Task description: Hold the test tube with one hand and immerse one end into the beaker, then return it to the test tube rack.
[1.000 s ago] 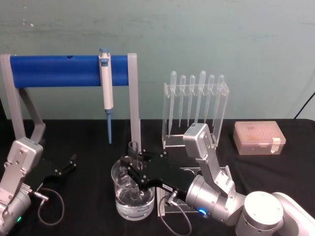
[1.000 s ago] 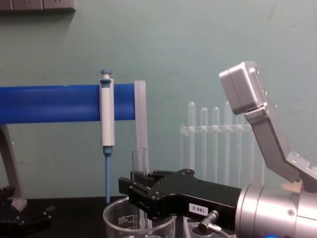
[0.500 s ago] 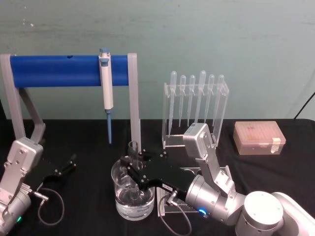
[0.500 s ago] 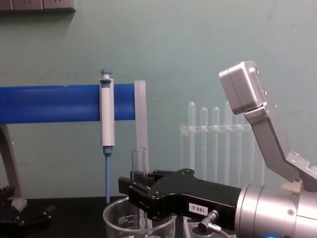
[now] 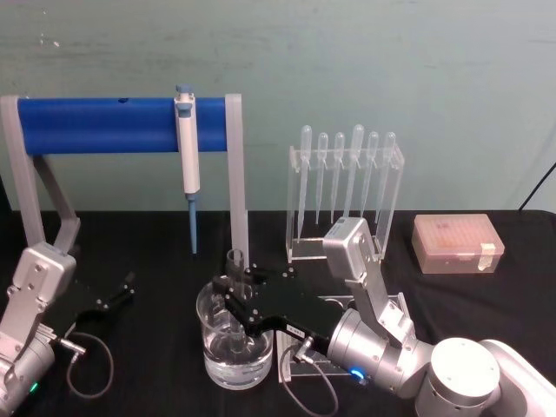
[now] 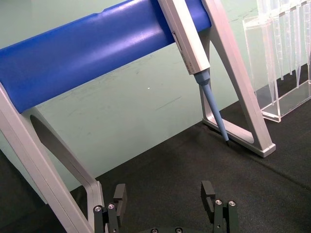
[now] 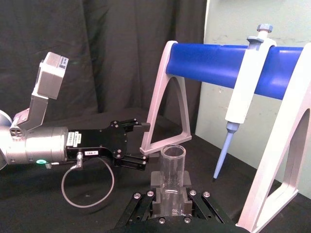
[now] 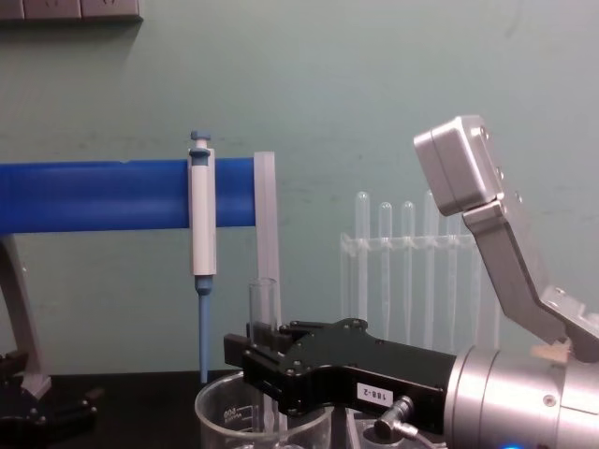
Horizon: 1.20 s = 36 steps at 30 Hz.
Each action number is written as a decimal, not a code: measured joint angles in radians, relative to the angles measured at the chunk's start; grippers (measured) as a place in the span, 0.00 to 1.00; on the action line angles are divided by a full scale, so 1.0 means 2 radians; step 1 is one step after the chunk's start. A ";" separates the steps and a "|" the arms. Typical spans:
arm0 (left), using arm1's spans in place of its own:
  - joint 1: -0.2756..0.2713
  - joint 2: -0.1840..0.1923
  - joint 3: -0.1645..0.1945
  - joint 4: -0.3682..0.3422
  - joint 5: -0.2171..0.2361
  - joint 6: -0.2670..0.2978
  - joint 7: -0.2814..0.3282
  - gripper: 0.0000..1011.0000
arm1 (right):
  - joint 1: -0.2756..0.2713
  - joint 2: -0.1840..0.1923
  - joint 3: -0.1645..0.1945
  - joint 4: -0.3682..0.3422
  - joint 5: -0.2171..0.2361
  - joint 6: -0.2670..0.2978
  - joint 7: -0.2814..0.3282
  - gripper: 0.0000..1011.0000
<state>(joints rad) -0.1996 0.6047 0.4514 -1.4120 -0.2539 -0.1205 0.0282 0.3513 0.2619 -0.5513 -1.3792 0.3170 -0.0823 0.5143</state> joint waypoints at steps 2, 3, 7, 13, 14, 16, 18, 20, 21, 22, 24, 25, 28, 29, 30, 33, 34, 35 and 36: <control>0.000 0.000 0.000 0.000 0.000 0.000 0.000 0.99 | 0.000 0.000 0.000 0.000 0.000 0.000 0.000 0.22; 0.000 0.000 0.000 0.000 0.000 0.000 0.000 0.99 | 0.000 0.000 0.000 0.000 0.000 0.000 0.000 0.22; 0.000 0.000 0.000 0.000 0.000 0.000 0.000 0.99 | 0.000 0.000 0.000 0.000 0.000 0.000 0.000 0.22; 0.000 0.000 0.000 0.000 0.000 0.000 0.000 0.99 | 0.000 0.000 0.000 0.000 0.000 0.000 0.000 0.22; 0.000 0.000 0.000 0.000 0.000 0.000 0.000 0.99 | 0.000 0.000 0.000 0.000 0.000 0.000 0.000 0.22; 0.000 0.000 0.000 0.000 0.000 0.000 0.000 0.99 | 0.000 0.000 0.000 0.000 0.000 0.000 0.000 0.22; 0.000 0.000 0.000 0.000 0.000 0.000 0.000 0.99 | 0.000 0.000 0.000 0.000 0.000 0.000 0.000 0.22; 0.000 0.000 0.000 0.000 0.000 0.000 0.000 0.99 | 0.000 0.000 0.000 0.000 0.000 0.000 0.000 0.22; 0.000 0.000 0.000 0.000 0.000 0.000 0.000 0.99 | 0.000 0.000 0.000 0.000 0.000 0.000 0.000 0.22; 0.000 0.000 0.000 0.000 0.000 0.000 0.000 0.99 | 0.000 0.000 0.000 0.000 0.000 0.000 0.000 0.22; 0.000 0.000 0.000 0.000 0.000 0.000 0.000 0.99 | 0.000 0.000 0.000 0.000 0.000 0.000 0.000 0.22; 0.000 0.000 0.000 0.000 0.000 0.000 0.000 0.99 | 0.000 0.000 0.000 0.000 0.000 0.000 0.000 0.22; 0.000 0.000 0.000 0.000 0.000 0.000 0.000 0.99 | 0.000 0.000 0.000 0.000 0.000 0.000 0.000 0.22; 0.000 0.000 0.000 0.000 0.000 0.000 0.000 0.99 | 0.000 0.000 0.000 0.000 0.000 0.000 0.000 0.22; 0.000 0.000 0.000 0.000 0.000 0.000 0.000 0.99 | 0.000 0.000 0.000 0.000 0.000 0.000 0.000 0.22; 0.000 0.000 0.000 0.000 0.000 0.000 0.000 0.99 | 0.000 0.000 0.000 0.000 0.000 0.000 0.000 0.22; 0.000 0.000 0.000 0.000 0.000 0.000 0.000 0.99 | 0.000 0.000 0.000 0.000 0.000 0.000 0.000 0.22; 0.000 0.000 0.000 0.000 0.000 0.000 0.000 0.99 | 0.000 0.000 0.000 0.000 0.000 0.000 0.000 0.22; 0.000 0.000 0.000 0.000 0.000 0.000 0.000 0.99 | 0.000 0.000 0.000 0.000 0.000 0.000 0.000 0.22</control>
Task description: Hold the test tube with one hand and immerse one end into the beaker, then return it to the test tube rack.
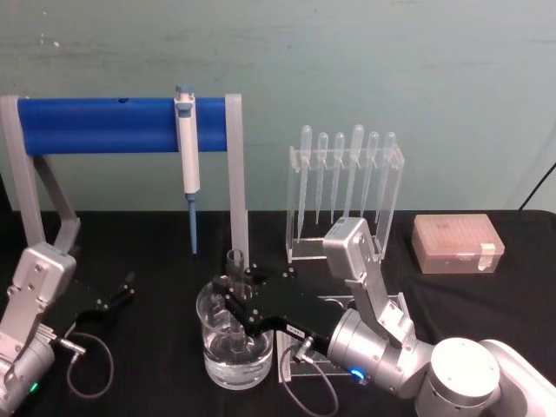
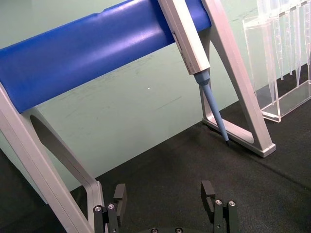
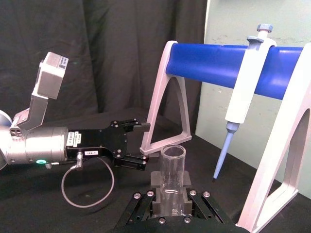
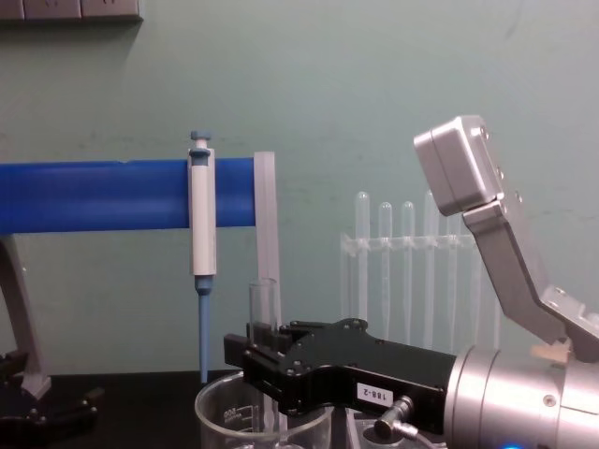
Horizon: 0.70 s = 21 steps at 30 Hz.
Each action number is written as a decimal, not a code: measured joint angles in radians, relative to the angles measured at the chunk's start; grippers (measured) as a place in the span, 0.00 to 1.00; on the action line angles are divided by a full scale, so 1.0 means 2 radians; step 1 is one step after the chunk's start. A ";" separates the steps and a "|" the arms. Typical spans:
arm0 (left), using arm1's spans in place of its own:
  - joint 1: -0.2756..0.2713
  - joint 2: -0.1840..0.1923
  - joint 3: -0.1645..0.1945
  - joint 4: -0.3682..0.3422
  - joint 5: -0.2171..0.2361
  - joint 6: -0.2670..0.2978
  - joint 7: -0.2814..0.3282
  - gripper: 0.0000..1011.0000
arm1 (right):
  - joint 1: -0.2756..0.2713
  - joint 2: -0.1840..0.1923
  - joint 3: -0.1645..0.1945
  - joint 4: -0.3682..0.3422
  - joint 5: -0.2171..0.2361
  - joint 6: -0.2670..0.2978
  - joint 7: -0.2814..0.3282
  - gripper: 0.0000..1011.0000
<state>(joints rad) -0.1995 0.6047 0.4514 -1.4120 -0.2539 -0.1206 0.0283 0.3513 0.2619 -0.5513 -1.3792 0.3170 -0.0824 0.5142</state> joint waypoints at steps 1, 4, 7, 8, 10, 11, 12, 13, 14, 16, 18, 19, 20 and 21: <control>0.000 0.000 0.000 0.000 0.000 0.000 0.000 0.99 | 0.000 0.000 0.000 0.000 0.000 0.000 0.000 0.23; 0.000 0.000 0.000 0.000 0.000 0.000 0.000 0.99 | 0.000 0.000 0.000 0.000 0.000 0.000 0.000 0.22; 0.000 0.000 0.000 0.000 0.000 0.000 0.000 0.99 | 0.000 0.000 0.000 0.000 0.000 0.000 0.000 0.22; 0.000 0.000 0.000 0.000 0.000 0.000 0.000 0.99 | 0.000 0.000 0.000 0.000 0.000 0.000 0.000 0.23; 0.000 0.000 0.000 0.000 0.000 0.000 0.000 0.99 | 0.000 0.000 0.000 0.000 0.000 0.000 0.000 0.22; 0.000 0.000 0.000 0.000 0.000 0.000 0.000 0.99 | 0.000 0.000 0.000 0.000 0.000 0.000 0.000 0.22; 0.000 0.000 0.000 0.000 0.000 0.000 0.000 0.99 | 0.000 0.000 0.000 0.000 0.000 0.000 0.000 0.22; 0.000 0.000 0.000 0.000 0.000 0.000 0.000 0.99 | 0.000 0.000 0.000 0.000 0.000 0.000 0.000 0.22; 0.000 0.000 0.000 0.000 0.000 0.000 0.000 0.99 | 0.000 0.000 0.000 0.000 0.000 0.000 0.000 0.22; 0.000 0.000 0.000 0.000 0.000 0.000 0.000 0.99 | 0.000 0.000 0.000 0.000 0.000 0.000 0.000 0.22; 0.000 0.000 0.000 0.000 0.000 0.000 0.000 0.99 | 0.000 0.000 0.000 0.000 0.000 0.000 0.000 0.22; 0.000 0.000 0.000 0.000 0.000 0.000 0.000 0.99 | 0.000 0.000 0.000 0.000 0.000 0.000 0.000 0.22; 0.000 0.000 0.000 0.000 0.000 0.000 0.000 0.99 | 0.000 0.000 0.000 0.000 0.000 0.000 0.000 0.22; 0.000 0.000 0.000 0.000 0.000 0.000 0.000 0.99 | 0.000 0.000 0.000 0.000 0.000 0.000 0.000 0.22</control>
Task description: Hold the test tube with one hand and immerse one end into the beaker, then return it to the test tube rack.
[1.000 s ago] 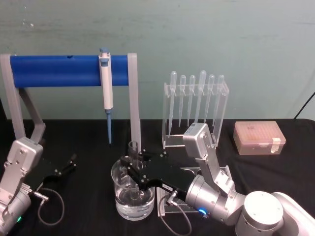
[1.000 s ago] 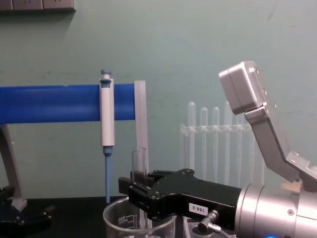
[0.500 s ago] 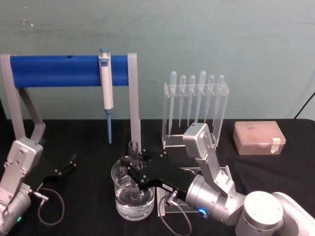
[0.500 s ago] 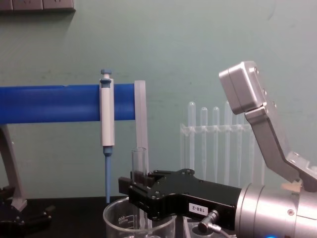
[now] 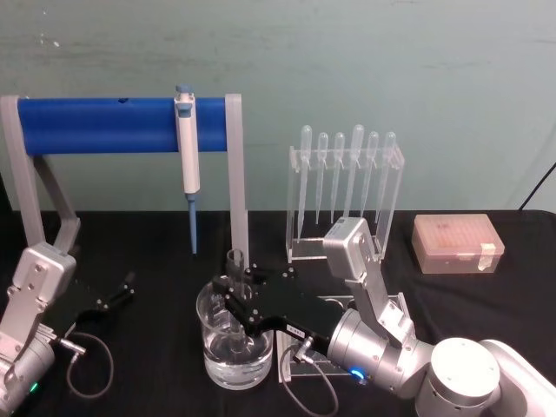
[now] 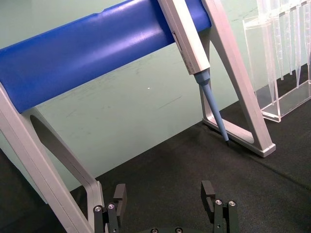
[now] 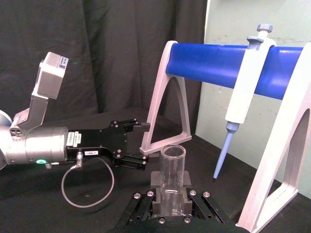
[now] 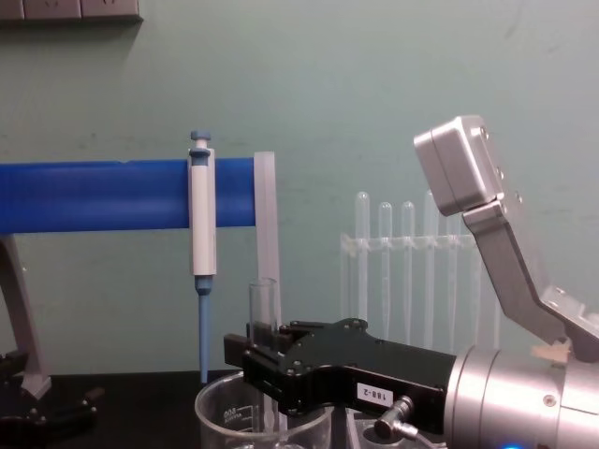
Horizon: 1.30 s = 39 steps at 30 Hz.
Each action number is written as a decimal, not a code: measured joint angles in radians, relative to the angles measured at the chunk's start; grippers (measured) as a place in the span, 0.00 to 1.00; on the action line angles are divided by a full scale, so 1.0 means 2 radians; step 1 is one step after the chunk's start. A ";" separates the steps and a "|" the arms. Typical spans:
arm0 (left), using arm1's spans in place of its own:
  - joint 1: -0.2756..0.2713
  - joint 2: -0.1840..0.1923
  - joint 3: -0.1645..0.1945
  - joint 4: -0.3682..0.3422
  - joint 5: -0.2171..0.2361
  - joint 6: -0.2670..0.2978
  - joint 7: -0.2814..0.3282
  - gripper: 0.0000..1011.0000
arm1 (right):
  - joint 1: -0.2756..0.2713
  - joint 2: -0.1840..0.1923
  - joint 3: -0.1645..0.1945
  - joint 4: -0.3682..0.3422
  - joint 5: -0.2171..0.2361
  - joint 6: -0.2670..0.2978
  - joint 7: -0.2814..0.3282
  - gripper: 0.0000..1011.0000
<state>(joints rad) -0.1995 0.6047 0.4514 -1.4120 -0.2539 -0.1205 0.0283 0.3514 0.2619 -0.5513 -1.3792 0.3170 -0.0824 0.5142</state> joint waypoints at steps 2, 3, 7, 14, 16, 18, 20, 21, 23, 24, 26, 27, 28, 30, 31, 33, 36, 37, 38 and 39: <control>0.000 0.000 0.000 0.000 0.000 0.000 0.000 0.99 | 0.000 0.000 0.000 0.000 0.000 0.000 0.000 0.22; 0.000 0.000 0.000 0.000 0.000 0.000 0.000 0.99 | 0.000 0.000 0.000 0.000 0.000 0.000 0.000 0.22; 0.000 0.000 0.000 0.000 0.000 0.000 0.000 0.99 | 0.000 0.000 0.000 0.000 0.000 0.000 0.000 0.22; 0.000 0.000 0.000 0.000 0.000 0.000 0.000 0.99 | 0.000 0.000 0.000 0.000 0.000 0.000 0.000 0.22; 0.000 0.000 0.000 0.000 0.000 0.000 0.000 0.99 | 0.000 0.000 0.000 0.000 0.000 0.000 0.000 0.22; 0.000 0.000 0.000 0.000 0.000 0.000 0.000 0.99 | 0.000 0.000 0.000 0.000 0.000 0.000 0.000 0.22; 0.000 0.000 0.000 0.000 0.000 0.000 0.000 0.99 | 0.000 0.000 0.000 0.000 0.000 0.000 0.000 0.22; 0.000 0.000 0.000 0.000 0.000 0.000 0.000 0.99 | 0.000 0.000 0.000 0.000 0.000 0.000 0.000 0.22; 0.000 0.000 0.000 0.000 0.000 0.000 0.000 0.99 | 0.000 0.000 0.000 0.000 0.000 0.000 0.000 0.22; 0.000 0.000 0.000 0.000 0.000 0.000 0.000 0.99 | 0.000 0.000 0.000 0.000 0.000 0.000 0.000 0.22; 0.000 0.000 0.000 0.000 0.000 0.000 0.000 0.99 | 0.000 0.000 0.000 0.000 0.000 0.000 0.000 0.22; 0.000 0.000 0.000 0.000 0.000 0.000 0.000 0.99 | 0.000 0.000 0.000 0.000 0.000 0.000 0.000 0.22; 0.000 0.000 0.000 0.000 0.000 0.000 0.000 0.99 | 0.000 0.000 0.000 0.000 0.000 0.000 0.000 0.22; 0.000 0.000 0.000 0.000 0.000 0.000 0.000 0.99 | 0.000 0.000 0.000 0.000 0.000 0.000 0.000 0.22; 0.000 0.000 0.000 0.000 0.000 0.000 0.000 0.99 | 0.000 0.000 0.000 0.000 0.000 0.000 0.000 0.22; 0.000 0.000 0.000 0.000 0.000 0.000 0.000 0.99 | 0.000 0.000 0.000 0.000 0.000 0.000 0.000 0.22; 0.000 0.000 0.000 0.000 0.000 0.000 0.000 0.99 | 0.000 0.000 0.000 0.000 0.000 0.000 0.000 0.22; 0.000 0.000 0.000 0.000 0.000 0.000 0.000 0.99 | 0.000 0.000 0.000 0.000 0.000 0.000 0.000 0.22; 0.000 0.000 0.000 0.000 0.000 0.000 0.000 0.99 | 0.000 0.000 0.000 0.000 0.000 0.000 0.000 0.22; 0.000 0.000 0.000 0.000 0.000 0.000 0.000 0.99 | 0.000 0.000 0.000 0.000 0.000 0.000 0.000 0.22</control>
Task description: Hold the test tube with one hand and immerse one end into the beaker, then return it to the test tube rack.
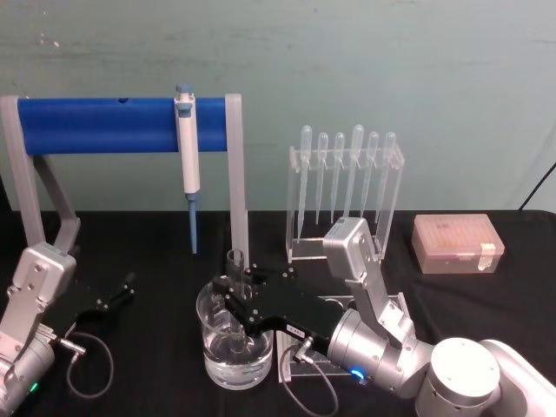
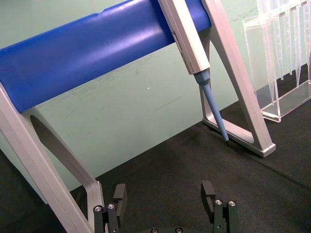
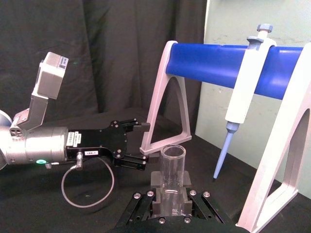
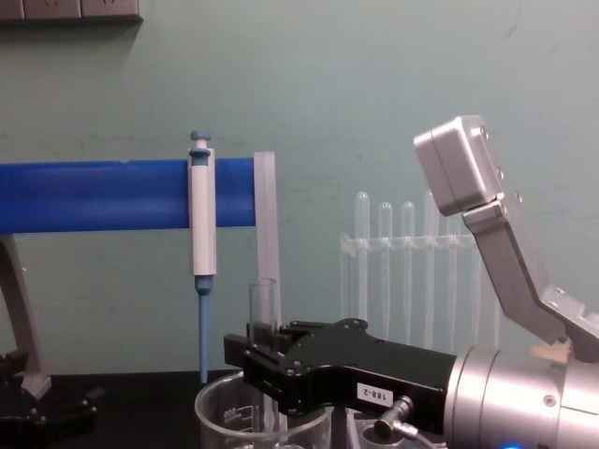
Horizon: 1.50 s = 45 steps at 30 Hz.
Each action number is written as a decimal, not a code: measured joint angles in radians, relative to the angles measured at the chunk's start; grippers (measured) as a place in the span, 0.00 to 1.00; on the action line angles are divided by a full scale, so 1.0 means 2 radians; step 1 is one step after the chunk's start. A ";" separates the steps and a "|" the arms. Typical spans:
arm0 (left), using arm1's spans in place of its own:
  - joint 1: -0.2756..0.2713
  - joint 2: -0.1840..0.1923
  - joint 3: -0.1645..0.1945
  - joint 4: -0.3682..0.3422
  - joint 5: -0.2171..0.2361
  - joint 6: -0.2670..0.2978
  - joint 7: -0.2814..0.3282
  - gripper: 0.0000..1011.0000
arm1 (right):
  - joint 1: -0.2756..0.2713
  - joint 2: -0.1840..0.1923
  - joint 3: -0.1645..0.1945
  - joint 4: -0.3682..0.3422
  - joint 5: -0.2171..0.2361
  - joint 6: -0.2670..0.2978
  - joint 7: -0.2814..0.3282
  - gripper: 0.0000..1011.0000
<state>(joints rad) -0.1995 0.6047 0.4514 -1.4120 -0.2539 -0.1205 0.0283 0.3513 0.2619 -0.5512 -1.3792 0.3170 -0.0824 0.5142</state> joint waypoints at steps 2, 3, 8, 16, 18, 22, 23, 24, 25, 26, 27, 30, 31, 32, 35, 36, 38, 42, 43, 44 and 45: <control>0.000 0.000 0.000 0.000 0.000 0.000 0.000 0.99 | 0.000 0.000 0.000 0.000 0.000 0.000 0.000 0.22; 0.000 0.000 0.000 0.000 0.000 0.000 0.000 0.99 | 0.000 0.000 0.000 0.000 0.000 0.000 0.000 0.22; 0.000 0.000 0.000 0.000 0.000 0.000 0.000 0.99 | 0.000 0.000 0.000 0.000 0.000 0.000 0.000 0.22; 0.000 0.000 0.000 0.000 0.000 0.000 0.000 0.99 | 0.000 0.000 0.000 0.000 0.000 0.000 0.000 0.22; 0.000 0.000 0.000 0.000 0.000 0.000 0.000 0.99 | 0.000 0.000 0.000 0.000 0.000 0.000 0.000 0.22; 0.000 0.000 0.000 0.000 0.000 0.000 0.000 0.99 | 0.000 0.000 0.000 0.000 0.000 0.000 0.000 0.22; 0.000 0.000 0.000 0.000 0.000 0.000 0.000 0.99 | 0.000 0.000 0.000 0.000 0.000 0.000 0.000 0.22; 0.000 0.000 0.000 0.000 0.000 0.000 0.000 0.99 | 0.000 0.000 0.000 0.000 0.000 0.000 0.000 0.22; 0.000 0.000 0.000 0.000 0.000 0.000 0.000 0.99 | 0.000 0.000 0.000 0.000 0.000 0.000 0.000 0.22; 0.000 0.000 0.000 0.000 0.000 0.000 0.000 0.99 | 0.000 0.000 0.000 0.000 0.000 0.000 0.000 0.22; 0.000 0.000 0.000 0.000 0.000 0.000 0.000 0.99 | 0.000 0.000 0.000 0.000 0.000 0.000 0.000 0.22; 0.000 0.000 0.000 0.000 0.000 0.000 0.000 0.99 | 0.000 0.000 0.000 0.000 0.000 0.000 0.000 0.22; 0.000 0.000 0.000 0.000 0.000 0.000 0.000 0.99 | 0.000 0.000 0.000 0.000 0.000 0.000 0.000 0.22; 0.000 0.000 0.000 0.000 0.000 0.000 0.000 0.99 | 0.000 0.000 0.000 0.000 0.000 0.000 0.000 0.22; 0.000 0.000 0.000 0.000 0.000 0.000 0.000 0.99 | 0.000 0.000 0.000 0.000 0.000 0.000 0.000 0.22; 0.000 0.000 0.000 0.000 0.000 0.000 0.000 0.99 | 0.000 0.000 0.000 0.000 0.000 0.000 0.000 0.22; 0.000 0.000 0.000 0.000 0.000 0.000 0.000 0.99 | 0.000 0.000 0.000 0.000 0.000 0.000 0.000 0.22; 0.000 0.000 0.000 0.000 0.000 0.000 0.000 0.99 | 0.000 0.000 0.000 0.000 0.000 0.000 0.000 0.22; 0.000 0.000 0.000 0.000 0.000 0.000 0.000 0.99 | 0.000 0.000 0.000 0.000 0.000 0.000 0.000 0.22; 0.000 0.000 0.000 0.000 0.000 0.000 0.000 0.99 | 0.000 0.000 0.000 0.000 0.000 0.000 0.000 0.22; 0.000 0.000 0.000 0.000 0.000 0.000 0.000 0.99 | 0.000 0.000 0.000 0.000 0.000 0.000 0.000 0.22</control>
<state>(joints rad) -0.1995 0.6047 0.4514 -1.4120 -0.2539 -0.1206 0.0283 0.3513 0.2619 -0.5512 -1.3792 0.3170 -0.0824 0.5142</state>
